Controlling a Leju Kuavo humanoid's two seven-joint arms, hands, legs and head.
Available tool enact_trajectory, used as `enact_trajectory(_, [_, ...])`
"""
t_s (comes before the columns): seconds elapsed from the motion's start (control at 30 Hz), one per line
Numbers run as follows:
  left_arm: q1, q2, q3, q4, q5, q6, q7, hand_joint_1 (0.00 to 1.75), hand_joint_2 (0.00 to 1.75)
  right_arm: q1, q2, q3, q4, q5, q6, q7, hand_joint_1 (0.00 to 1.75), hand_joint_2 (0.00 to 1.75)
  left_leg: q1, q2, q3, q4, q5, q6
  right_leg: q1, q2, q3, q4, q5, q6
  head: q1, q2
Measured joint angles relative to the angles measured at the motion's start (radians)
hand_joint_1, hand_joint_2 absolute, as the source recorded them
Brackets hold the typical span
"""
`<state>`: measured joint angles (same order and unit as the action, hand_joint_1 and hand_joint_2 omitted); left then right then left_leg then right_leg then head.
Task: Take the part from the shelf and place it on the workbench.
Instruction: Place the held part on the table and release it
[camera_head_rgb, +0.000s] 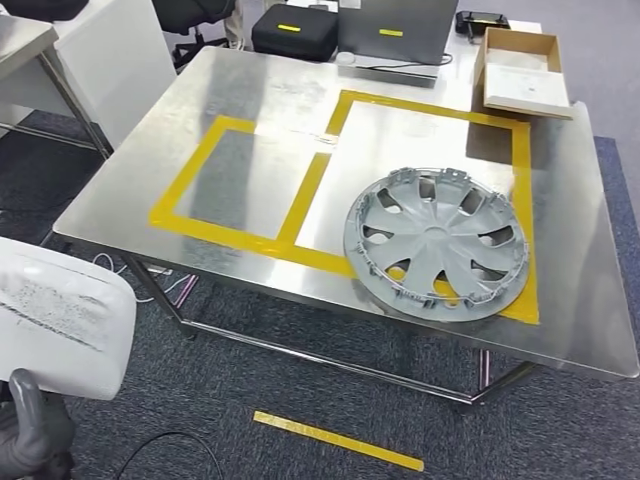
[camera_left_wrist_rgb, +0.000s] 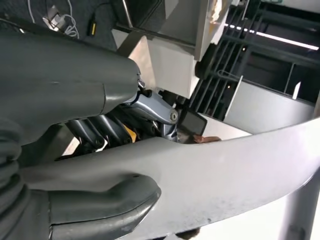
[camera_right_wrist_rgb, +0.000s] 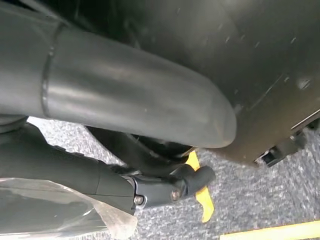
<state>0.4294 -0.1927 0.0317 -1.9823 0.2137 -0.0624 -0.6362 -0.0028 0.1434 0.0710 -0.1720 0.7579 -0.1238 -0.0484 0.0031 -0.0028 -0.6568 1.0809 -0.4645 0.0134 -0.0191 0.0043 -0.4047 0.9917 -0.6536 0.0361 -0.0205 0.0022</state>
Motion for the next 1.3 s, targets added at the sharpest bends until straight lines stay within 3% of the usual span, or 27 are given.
enact_trajectory(0.07, [-0.007,0.002,-0.013,0.0,-0.002,0.003,0.0,1.75,1.75,-0.003,-0.001,-0.001,-0.001,-0.001,0.009,-0.006,0.0,0.0,0.004,0.0,0.019,-0.018,-0.006,0.011,0.001,-0.002,-0.026,0.057,-0.03,0.006,0.004,0.0])
enact_trajectory(0.13, [-0.016,0.004,-0.027,0.001,-0.004,0.009,0.0,1.75,1.75,-0.006,-0.003,-0.002,-0.001,0.0,0.02,-0.015,0.0,0.0,0.004,0.001,0.032,-0.024,-0.016,0.02,0.001,-0.002,-0.116,0.192,-0.074,0.007,0.008,0.0])
enact_trajectory(0.17, [-0.02,0.006,-0.033,0.002,-0.005,0.012,0.0,1.75,1.75,-0.007,-0.005,-0.002,-0.001,0.0,0.023,-0.018,0.0,0.0,0.003,0.001,0.037,-0.024,-0.021,0.022,0.001,-0.002,-0.165,0.253,-0.082,0.007,0.008,0.0])
enact_trajectory(0.2, [-0.021,0.007,-0.038,0.003,-0.006,0.013,0.0,1.75,1.75,-0.008,-0.007,-0.003,-0.001,0.0,0.025,-0.019,0.0,0.0,0.003,0.0,0.044,-0.024,-0.028,0.023,0.002,-0.002,-0.202,0.288,-0.074,0.008,0.009,0.0])
enact_trajectory(0.23, [-0.022,0.008,-0.042,0.003,-0.006,0.014,0.0,1.75,1.75,-0.01,-0.008,-0.003,-0.001,0.001,0.026,-0.02,0.0,0.0,0.003,-0.002,0.054,-0.024,-0.035,0.023,0.002,-0.002,-0.22,0.283,-0.04,0.007,0.009,0.0])
enact_trajectory(0.33, [-0.026,0.012,-0.054,0.005,-0.006,0.015,0.0,1.75,1.75,-0.011,-0.011,-0.003,-0.001,0.002,0.03,-0.02,0.0,0.0,0.002,-0.005,0.088,-0.025,-0.059,0.016,0.006,-0.001,-0.195,0.134,0.106,-0.002,0.008,0.0])
enact_trajectory(0.37, [-0.028,0.013,-0.056,0.005,-0.006,0.016,0.0,1.75,1.75,-0.01,-0.012,-0.003,0.0,0.002,0.031,-0.018,0.0,0.0,0.001,-0.006,0.093,-0.025,-0.064,0.011,0.008,-0.001,-0.178,0.091,0.124,-0.006,0.008,0.0])
enact_trajectory(0.5, [-0.03,0.019,-0.059,0.006,-0.005,0.023,-0.003,1.75,1.75,-0.009,-0.013,-0.003,0.001,0.005,0.034,-0.014,0.0,0.0,-0.002,-0.004,0.094,-0.028,-0.064,0.011,0.009,0.003,-0.152,0.043,0.118,0.006,0.007,0.0])
enact_trajectory(0.87, [-0.026,0.029,-0.042,0.006,0.021,0.037,-0.018,1.75,1.75,-0.026,-0.007,-0.003,-0.001,0.019,0.041,0.014,0.0,0.0,-0.001,-0.004,0.105,-0.045,-0.06,-0.003,0.01,0.002,-0.147,0.042,0.113,-0.007,0.008,0.0])
enact_trajectory(1.3, [-0.02,0.029,-0.016,0.006,0.025,0.026,-0.011,1.75,1.75,-0.031,-0.001,-0.003,-0.002,0.004,0.05,0.015,0.0,0.0,-0.003,-0.004,0.105,-0.044,-0.059,-0.004,0.008,0.001,-0.144,0.041,0.115,-0.007,0.008,0.0])
